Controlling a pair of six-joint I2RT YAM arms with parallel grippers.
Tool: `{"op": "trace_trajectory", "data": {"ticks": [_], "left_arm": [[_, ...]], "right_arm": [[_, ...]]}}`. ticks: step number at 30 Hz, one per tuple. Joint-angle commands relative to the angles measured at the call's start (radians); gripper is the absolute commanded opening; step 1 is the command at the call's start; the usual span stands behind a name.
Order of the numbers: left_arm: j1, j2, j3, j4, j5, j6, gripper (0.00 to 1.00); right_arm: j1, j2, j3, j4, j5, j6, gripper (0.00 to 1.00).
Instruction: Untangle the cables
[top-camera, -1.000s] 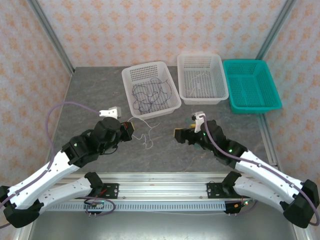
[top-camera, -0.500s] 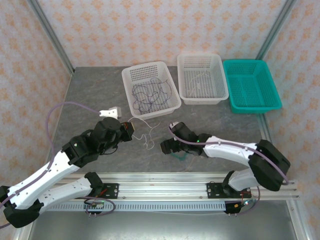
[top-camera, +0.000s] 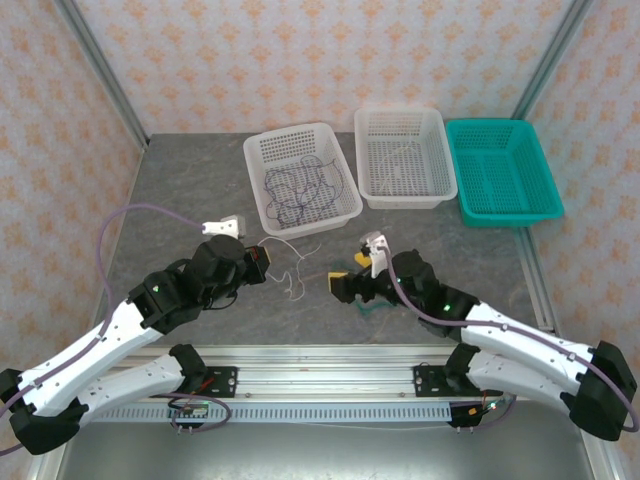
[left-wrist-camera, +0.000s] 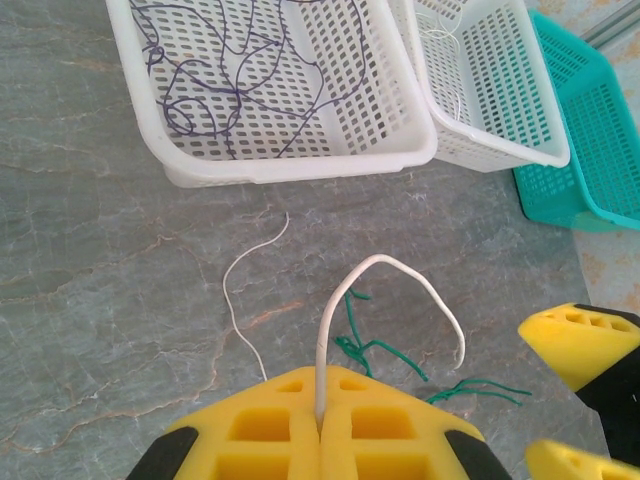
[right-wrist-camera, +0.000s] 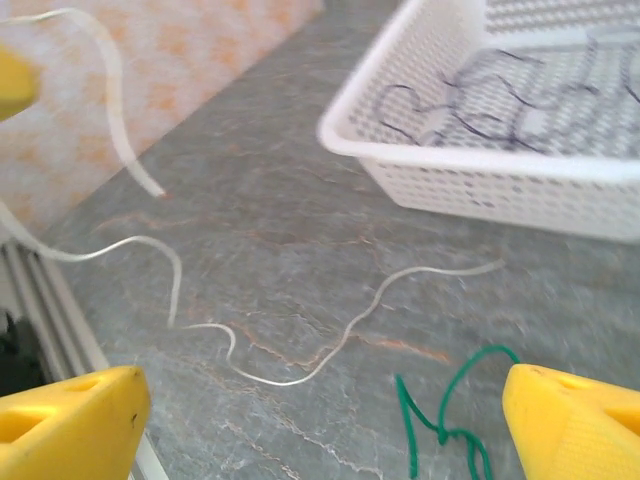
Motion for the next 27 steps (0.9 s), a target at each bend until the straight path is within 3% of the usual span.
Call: {"op": "trace_trajectory", "data": {"ticks": [1,5,10,14,16,17,18,21,22,23,27], "left_arm": [[-0.001,-0.002,0.015,0.019,0.000,-0.012,0.00],[-0.002,-0.002,0.013,0.030,0.009,-0.022,0.00],[-0.001,-0.014,0.006,0.027,0.010,-0.037,0.00],[-0.002,-0.028,0.007,0.014,0.000,-0.040,0.00],[-0.001,-0.032,0.008,0.007,-0.009,-0.039,0.00],[-0.002,-0.035,0.008,0.006,-0.011,-0.039,0.00],[-0.002,-0.038,0.006,0.006,-0.015,-0.040,0.00],[-0.001,-0.049,0.001,0.012,-0.021,-0.045,0.00],[-0.001,-0.051,-0.001,0.014,-0.024,-0.046,0.03],[-0.001,-0.056,-0.003,0.019,-0.026,-0.045,0.13],[-0.001,-0.089,-0.017,0.042,-0.046,-0.040,0.69]], "right_arm": [[0.033,0.089,0.030,0.168,-0.167,-0.265,0.92],[0.089,0.270,0.069,0.343,-0.227,-0.372,0.85],[0.113,0.547,0.139,0.565,-0.234,-0.302,0.59],[0.121,0.649,0.152,0.723,-0.272,-0.205,0.42],[0.122,0.660,0.158,0.714,-0.290,-0.197,0.20],[0.122,0.654,0.165,0.680,-0.280,-0.197,0.04],[0.122,0.641,0.171,0.639,-0.254,-0.193,0.00],[0.121,0.563,0.179,0.507,-0.106,-0.149,0.00],[0.122,0.529,0.190,0.465,-0.037,-0.122,0.00],[0.121,0.494,0.211,0.382,0.053,-0.090,0.00],[0.100,0.387,0.301,0.222,0.315,-0.063,0.00]]}}
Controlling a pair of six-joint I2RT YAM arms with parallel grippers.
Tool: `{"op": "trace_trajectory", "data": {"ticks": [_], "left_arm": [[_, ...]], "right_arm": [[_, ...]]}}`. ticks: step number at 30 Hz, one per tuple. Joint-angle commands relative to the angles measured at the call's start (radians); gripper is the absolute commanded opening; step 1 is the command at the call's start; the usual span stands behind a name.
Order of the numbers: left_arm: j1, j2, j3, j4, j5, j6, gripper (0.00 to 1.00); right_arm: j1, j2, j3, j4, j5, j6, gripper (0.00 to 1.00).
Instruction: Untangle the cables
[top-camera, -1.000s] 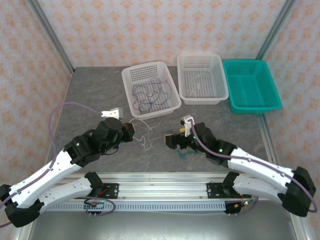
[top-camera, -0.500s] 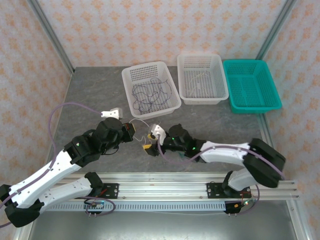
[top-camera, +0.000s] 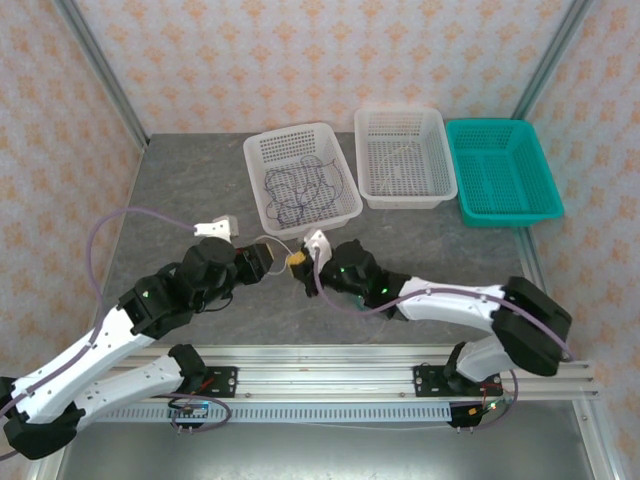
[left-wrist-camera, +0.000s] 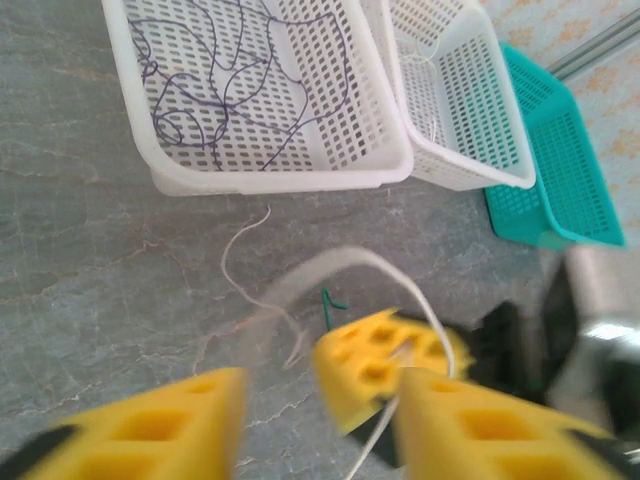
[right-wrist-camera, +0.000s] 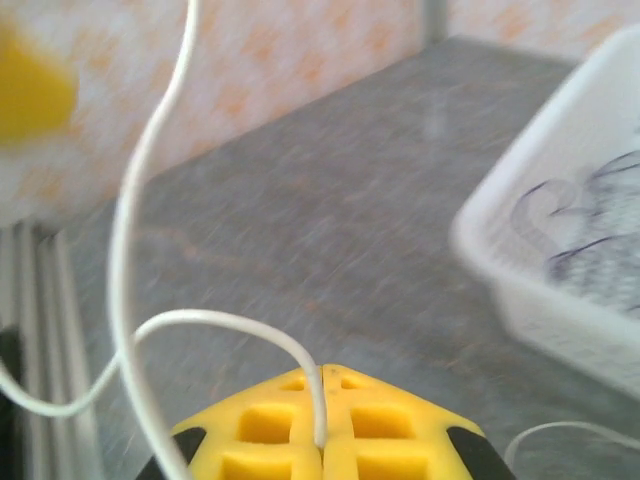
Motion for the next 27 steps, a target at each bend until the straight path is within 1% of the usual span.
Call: {"op": "trace_trajectory", "data": {"ticks": [1,3,6,11,13,16,18,22,27], "left_arm": [[-0.001,-0.042,-0.018,0.038,-0.053,-0.006,0.76],[-0.001,-0.073,-0.026,0.033,-0.069,-0.004,0.85],[-0.001,-0.122,-0.040,0.011,-0.086,-0.003,0.90],[-0.001,-0.207,-0.075,-0.031,-0.118,-0.022,0.92],[-0.001,-0.235,-0.086,-0.041,-0.123,-0.029,0.92],[-0.001,-0.262,-0.099,-0.050,-0.121,-0.033,0.93],[-0.001,-0.269,-0.107,-0.053,-0.117,-0.031,0.94],[-0.001,-0.266,-0.110,-0.043,-0.096,-0.013,0.95],[-0.001,-0.257,-0.090,-0.049,-0.060,0.029,0.96]], "right_arm": [[-0.023,-0.099,0.097,-0.116,0.299,0.045,0.00],[-0.056,-0.118,0.164,-0.139,0.399,0.049,0.00],[-0.115,-0.090,0.314,-0.220,0.549,0.078,0.00],[-0.211,0.056,0.599,-0.317,0.855,0.084,0.00],[-0.260,0.127,0.716,-0.350,0.928,0.077,0.00],[-0.342,0.229,0.872,-0.372,0.944,0.077,0.00],[-0.394,0.320,0.991,-0.451,0.927,0.134,0.00],[-0.466,0.516,1.202,-0.585,0.885,0.207,0.00],[-0.538,0.765,1.461,-0.911,0.865,0.416,0.00]]}}
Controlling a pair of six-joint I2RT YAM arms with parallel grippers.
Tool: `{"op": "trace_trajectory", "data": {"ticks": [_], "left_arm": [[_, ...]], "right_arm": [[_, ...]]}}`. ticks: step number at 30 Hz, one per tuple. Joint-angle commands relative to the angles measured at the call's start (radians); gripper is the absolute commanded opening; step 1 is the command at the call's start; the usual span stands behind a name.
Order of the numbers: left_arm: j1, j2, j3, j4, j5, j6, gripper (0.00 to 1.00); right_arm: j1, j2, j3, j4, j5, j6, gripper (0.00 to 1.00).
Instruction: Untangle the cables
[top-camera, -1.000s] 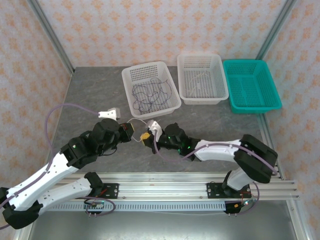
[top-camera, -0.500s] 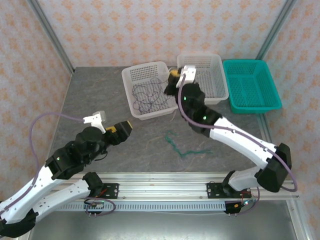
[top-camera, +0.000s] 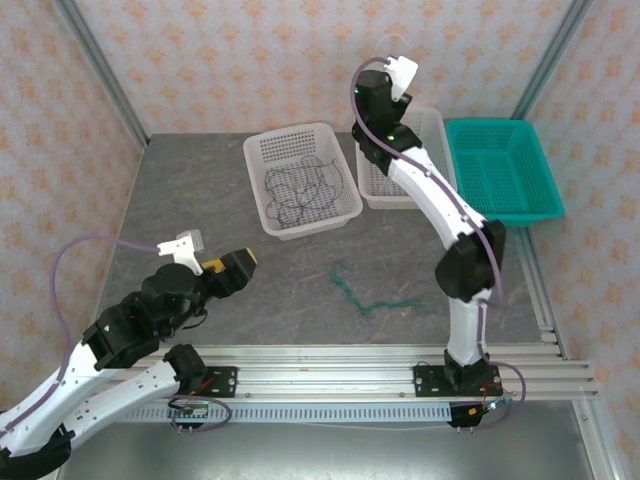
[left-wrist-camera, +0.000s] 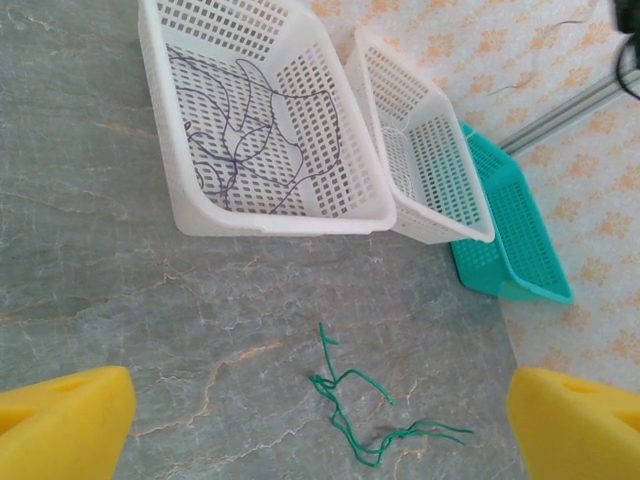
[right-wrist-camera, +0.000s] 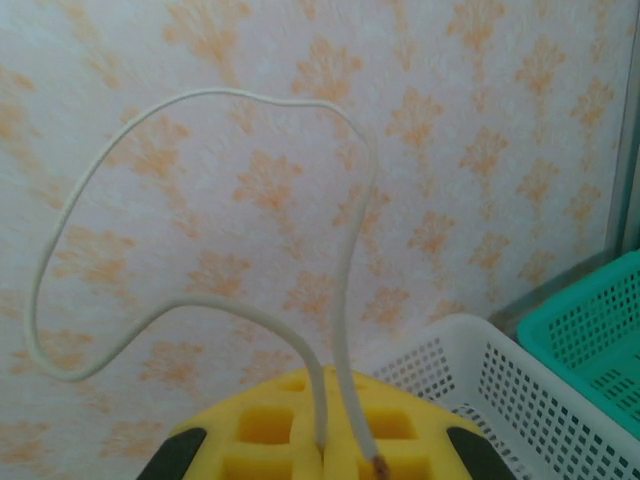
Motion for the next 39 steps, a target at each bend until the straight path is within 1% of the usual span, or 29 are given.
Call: {"op": "trace_trajectory", "data": {"ticks": [1,3,4,5,7,8,10,13,17,19,21,23,25,26,29,32,34,37,39], "left_arm": [[-0.002,0.005,0.011,-0.020,0.023,0.047,0.96],[-0.001,0.003,0.015,-0.003,0.060,0.080,0.96],[-0.001,0.003,0.014,0.008,0.085,0.095,0.96],[-0.001,0.006,0.016,0.022,0.118,0.115,0.96],[-0.001,0.019,0.018,0.044,0.173,0.145,0.97],[-0.002,0.032,0.020,0.047,0.196,0.158,0.98],[-0.002,0.065,0.030,0.046,0.228,0.169,0.98],[-0.002,0.122,0.043,0.047,0.260,0.171,0.98],[-0.001,0.181,0.041,0.078,0.283,0.158,0.98],[-0.001,0.207,0.039,0.094,0.290,0.151,0.98],[-0.002,0.244,0.040,0.103,0.298,0.143,0.96],[-0.002,0.290,0.043,0.112,0.303,0.137,0.93],[-0.002,0.338,0.046,0.128,0.311,0.132,0.90],[-0.002,0.364,0.048,0.143,0.311,0.129,0.89],[-0.003,0.439,0.047,0.203,0.314,0.127,0.88],[-0.003,0.534,0.069,0.229,0.299,0.108,0.87],[-0.003,0.607,0.091,0.232,0.292,0.080,0.86],[-0.004,0.715,0.099,0.293,0.317,0.026,0.85],[-0.007,0.783,0.096,0.359,0.348,-0.014,0.83]], "right_arm": [[-0.036,0.137,0.122,-0.331,-0.011,0.195,0.00],[-0.054,0.209,0.172,-0.414,-0.071,0.233,0.00],[-0.061,0.234,0.195,-0.454,-0.097,0.244,0.05],[-0.068,0.259,0.226,-0.508,-0.110,0.269,0.16],[-0.078,0.282,0.274,-0.582,-0.147,0.295,0.46],[-0.079,0.279,0.286,-0.596,-0.173,0.291,0.53],[-0.079,0.257,0.291,-0.599,-0.203,0.265,0.64],[-0.080,0.194,0.286,-0.617,-0.250,0.224,0.72],[-0.080,0.082,0.230,-0.656,-0.368,0.157,0.78],[-0.077,0.004,0.159,-0.659,-0.475,0.111,0.80],[-0.074,-0.100,0.035,-0.638,-0.613,0.059,0.83],[-0.064,-0.236,-0.133,-0.597,-0.759,0.012,0.86],[-0.047,-0.373,-0.308,-0.552,-0.849,-0.013,0.87],[-0.035,-0.447,-0.408,-0.522,-0.872,-0.018,0.88],[0.003,-0.652,-0.668,-0.452,-0.885,0.011,0.89],[0.032,-0.842,-0.924,-0.375,-0.892,0.091,0.89],[0.046,-0.946,-1.061,-0.354,-0.899,0.149,0.89],[0.054,-1.046,-1.215,-0.341,-0.896,0.272,0.89],[0.056,-1.074,-1.305,-0.309,-0.904,0.364,0.89]]}}
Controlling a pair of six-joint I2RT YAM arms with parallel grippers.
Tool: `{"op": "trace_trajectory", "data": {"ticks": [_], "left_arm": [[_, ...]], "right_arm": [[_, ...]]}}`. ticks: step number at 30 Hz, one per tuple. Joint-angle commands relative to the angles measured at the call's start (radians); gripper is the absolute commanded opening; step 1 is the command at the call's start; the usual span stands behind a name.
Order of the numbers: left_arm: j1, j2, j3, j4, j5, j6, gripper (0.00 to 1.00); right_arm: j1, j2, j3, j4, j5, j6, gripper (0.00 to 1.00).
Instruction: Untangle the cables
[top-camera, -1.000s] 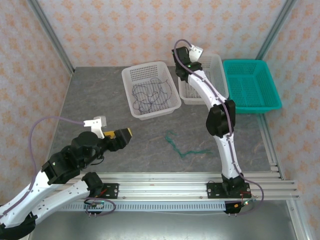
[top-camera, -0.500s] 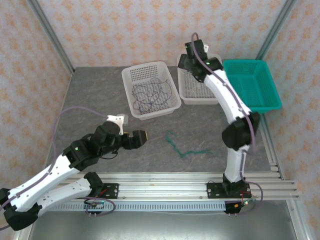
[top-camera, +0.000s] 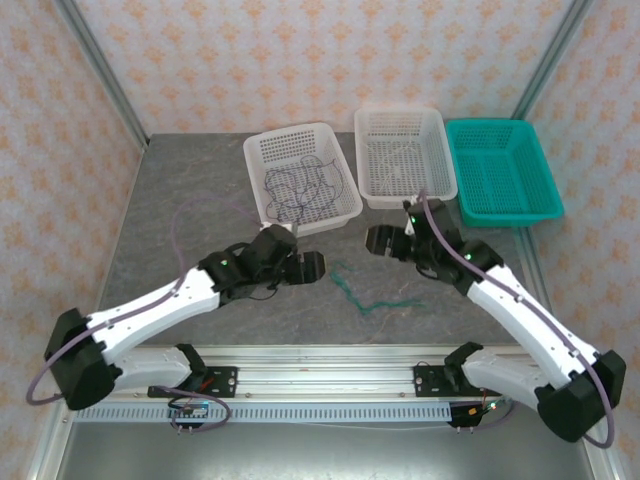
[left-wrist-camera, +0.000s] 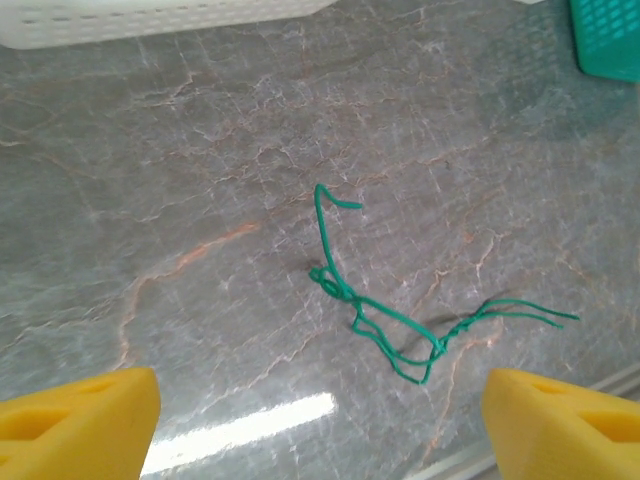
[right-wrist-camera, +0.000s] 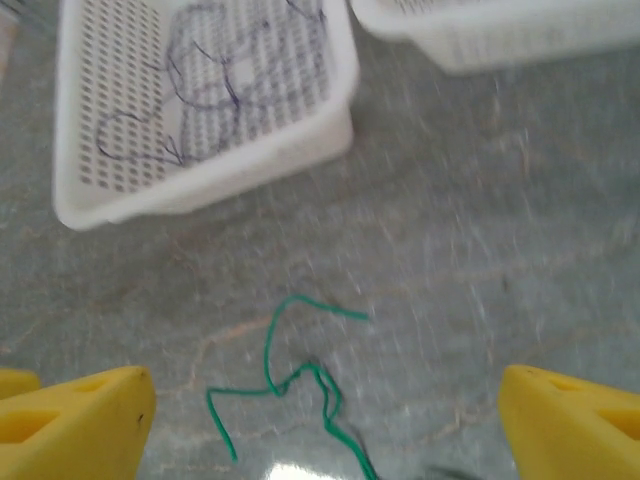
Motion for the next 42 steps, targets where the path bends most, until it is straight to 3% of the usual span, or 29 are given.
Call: {"op": "trace_trajectory", "data": {"ticks": [1,10,14,22,32,35,38,40,42], "left_arm": [[-0.010,0.096,0.019,0.129,0.036,-0.094,0.82],[-0.042,0.327,0.084,0.242,0.042,-0.189,0.79],[-0.043,0.389,0.078,0.253,0.050,-0.222,0.48],[-0.047,0.354,0.048,0.217,0.037,-0.212,0.00],[-0.072,0.310,0.059,0.182,0.045,-0.124,0.00],[-0.077,0.304,0.068,0.166,0.038,-0.117,0.00],[-0.080,0.297,0.073,0.156,0.027,-0.116,0.00],[-0.079,0.291,0.076,0.145,0.017,-0.115,0.00],[-0.080,0.280,0.077,0.123,-0.001,-0.116,0.00]], "right_arm": [[0.008,-0.034,-0.116,0.096,-0.029,0.211,0.89],[0.022,0.091,-0.168,0.188,-0.116,0.294,0.89],[0.022,0.097,-0.199,0.232,-0.104,0.325,0.90],[0.048,0.139,-0.231,0.265,-0.103,0.404,0.89],[0.098,0.319,-0.206,0.436,-0.166,0.593,0.90],[0.099,0.348,-0.199,0.467,-0.164,0.606,0.80],[0.099,0.365,-0.212,0.522,-0.141,0.630,0.46],[0.100,0.376,-0.202,0.516,-0.118,0.624,0.15],[0.098,0.378,-0.186,0.475,-0.090,0.608,0.05]]}}
